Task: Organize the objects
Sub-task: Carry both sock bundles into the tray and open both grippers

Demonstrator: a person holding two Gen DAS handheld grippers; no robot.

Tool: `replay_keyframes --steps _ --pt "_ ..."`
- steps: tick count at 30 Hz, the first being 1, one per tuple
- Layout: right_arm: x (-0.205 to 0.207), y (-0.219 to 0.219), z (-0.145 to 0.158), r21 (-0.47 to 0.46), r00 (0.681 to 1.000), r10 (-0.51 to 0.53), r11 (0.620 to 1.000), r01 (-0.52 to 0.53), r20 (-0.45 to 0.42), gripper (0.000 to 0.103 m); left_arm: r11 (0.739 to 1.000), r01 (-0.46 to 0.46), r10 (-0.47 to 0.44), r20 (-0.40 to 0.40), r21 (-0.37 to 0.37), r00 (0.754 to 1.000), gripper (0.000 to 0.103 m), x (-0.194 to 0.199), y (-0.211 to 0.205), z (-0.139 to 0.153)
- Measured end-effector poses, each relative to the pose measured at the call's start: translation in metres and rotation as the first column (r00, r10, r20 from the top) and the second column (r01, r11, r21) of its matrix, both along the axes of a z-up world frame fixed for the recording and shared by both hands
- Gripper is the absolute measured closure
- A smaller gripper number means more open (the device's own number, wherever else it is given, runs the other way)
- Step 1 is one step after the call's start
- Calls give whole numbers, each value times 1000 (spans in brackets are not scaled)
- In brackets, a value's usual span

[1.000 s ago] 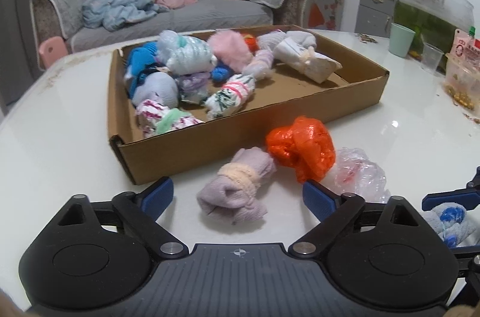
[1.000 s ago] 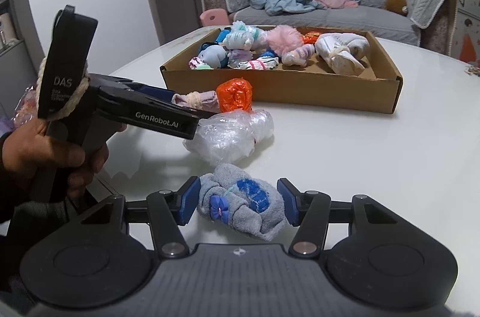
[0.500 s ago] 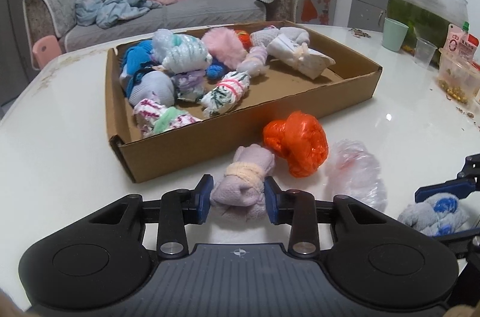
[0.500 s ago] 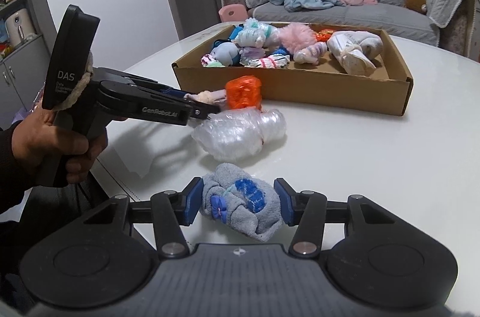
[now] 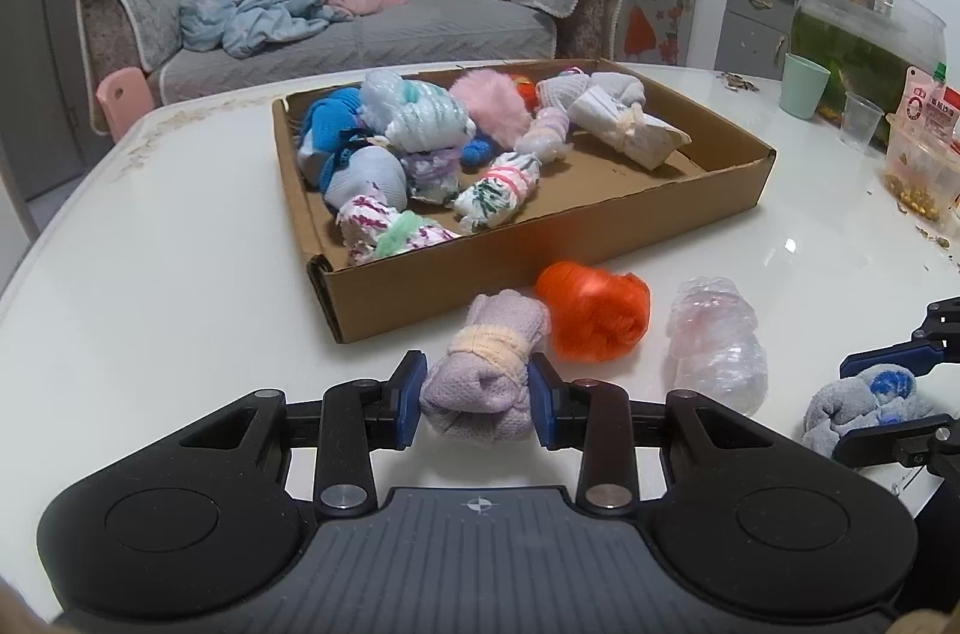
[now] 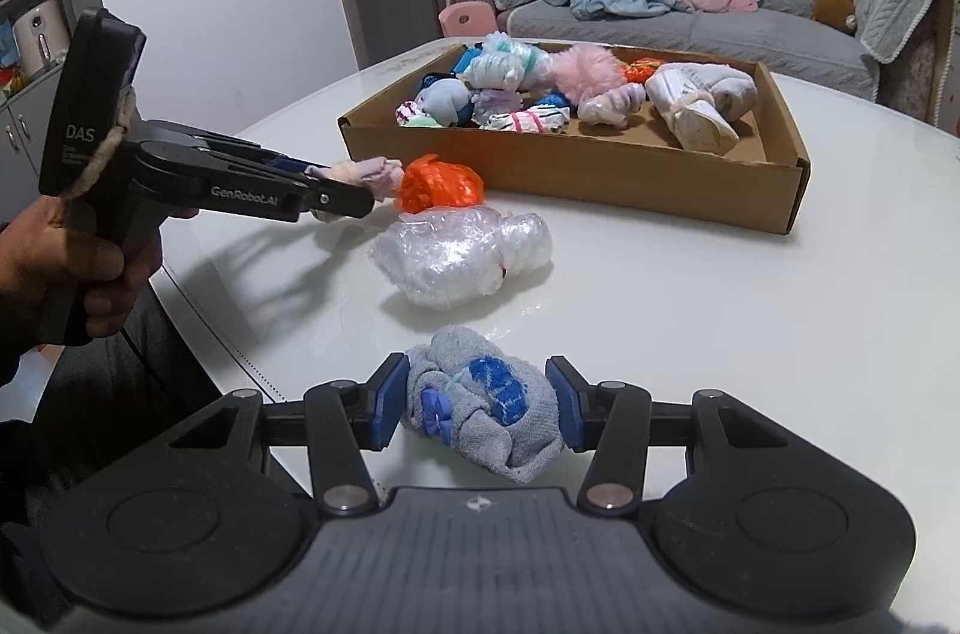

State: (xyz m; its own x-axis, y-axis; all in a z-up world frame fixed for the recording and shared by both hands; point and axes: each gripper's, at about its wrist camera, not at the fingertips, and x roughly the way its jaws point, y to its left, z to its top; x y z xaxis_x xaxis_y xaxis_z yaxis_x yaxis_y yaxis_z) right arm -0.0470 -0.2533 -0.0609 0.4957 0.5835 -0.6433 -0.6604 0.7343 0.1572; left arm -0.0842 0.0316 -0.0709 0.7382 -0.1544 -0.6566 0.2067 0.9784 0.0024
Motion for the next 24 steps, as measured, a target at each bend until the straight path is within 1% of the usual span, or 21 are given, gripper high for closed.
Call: replay_keyframes --steps 5,10,14,17,21,24 --pt "3 -3 -2 5 1000 13 1000 -13 -14 57 1000 -22 22 9 -8 1000 60 0 6 5" --pt "8 -7 1 31 999 29 999 -28 -41 58 1000 -18 19 42 -12 999 60 -2 8 23" --pt "10 -12 15 48 1000 28 998 -27 -8 59 1000 1 0 77 -8 997 60 -1 2 39" --pt "15 -18 27 64 1000 15 998 -16 19 59 1000 17 -16 77 -9 997 60 4 -3 47" --pt "30 -23 51 55 996 -1 998 -4 92 59 999 48 -49 98 10 994 60 13 -14 62" --pt "53 -20 72 38 988 -2 999 -4 154 59 997 71 -72 112 13 991 60 28 -23 76"
